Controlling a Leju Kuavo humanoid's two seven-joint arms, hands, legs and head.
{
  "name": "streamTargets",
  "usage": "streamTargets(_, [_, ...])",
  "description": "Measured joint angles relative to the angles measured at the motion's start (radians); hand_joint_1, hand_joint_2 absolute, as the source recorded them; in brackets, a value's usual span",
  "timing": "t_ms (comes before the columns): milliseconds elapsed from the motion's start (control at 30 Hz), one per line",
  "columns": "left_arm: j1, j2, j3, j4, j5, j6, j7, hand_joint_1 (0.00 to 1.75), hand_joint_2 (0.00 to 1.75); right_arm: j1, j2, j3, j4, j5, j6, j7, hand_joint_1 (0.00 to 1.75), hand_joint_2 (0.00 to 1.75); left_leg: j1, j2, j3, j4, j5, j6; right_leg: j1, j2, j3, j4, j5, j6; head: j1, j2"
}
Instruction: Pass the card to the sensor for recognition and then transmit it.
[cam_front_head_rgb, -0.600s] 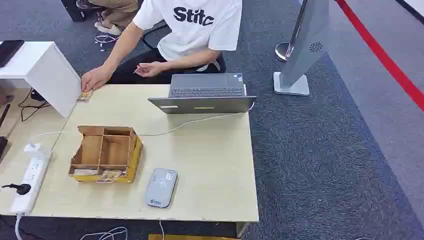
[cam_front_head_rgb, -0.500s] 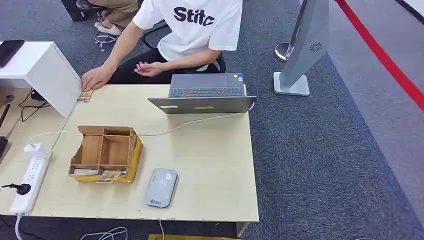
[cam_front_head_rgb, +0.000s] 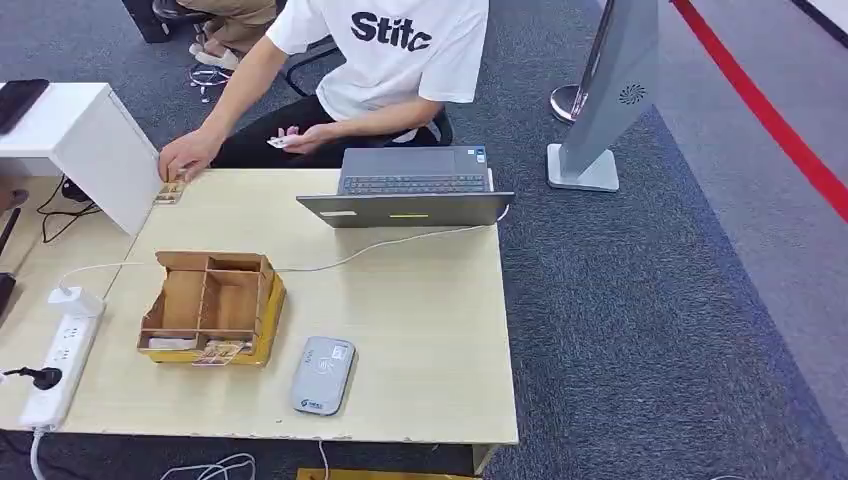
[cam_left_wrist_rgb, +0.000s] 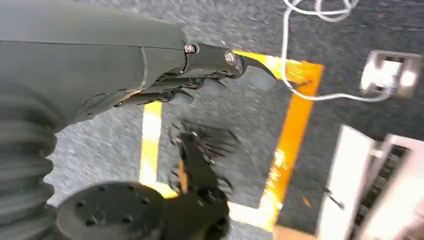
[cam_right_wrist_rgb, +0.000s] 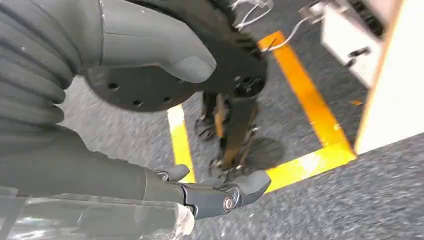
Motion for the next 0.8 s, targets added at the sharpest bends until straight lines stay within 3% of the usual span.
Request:
streamTargets(33, [0.005,0.008,-0.011,-0.020,0.031,-0.002,-0.005,0.00,0.00,-0.002,0.000,-0.006,0.001,-0.010,0.008,-0.006,0.00,1.75,0.000,0.000,0.000,0.000,0.000,0.000,0.000,0.000,0.000,0.000,0.000,0.000,0.000,0.000])
streamTargets(433, [0.048,0.073,-0.142,-0.222,0.366,-0.062,-0.112,0.00,0.00,-0.034,0.032,-0.098,-0.013,-0.072,0.112,-0.094,0.00,1.75,0.000,0.000,0.000,0.000,0.000,0.000,0.000,0.000,0.000,0.000,0.000,0.000,0.000,0.000])
streamTargets(467, [0.054,0.077,-0.153,-0.241,0.391,-0.068,-0.124,0.00,1.75,-0.034,0.035,-0.106,-0.018,-0.073,0.120,-0.101,0.00,1.75,0.000,0.000,0.000,0.000,0.000,0.000,0.000,0.000,0.000,0.000,0.000,0.000,0.000,0.000])
streamTargets(633, [0.059,0.078,-0.181,-0.328,0.455,-0.067,-0.199,0.00,1.75,-0.042,0.055,-0.153,-0.067,-0.035,0.156,-0.140,0.00,1.75,0.000,0.000,0.000,0.000,0.000,0.000,0.000,0.000,0.000,0.000,0.000,0.000,0.000,0.000])
streamTargets(800, [0.053,0.040,-0.151,-0.385,0.359,-0.049,-0.224,0.00,1.75,-0.055,0.074,-0.215,-0.102,0.033,0.182,-0.157,0.00,1.75,0.000,0.000,0.000,0.000,0.000,0.000,0.000,0.000,0.000,0.000,0.000,0.000,0.000,0.000])
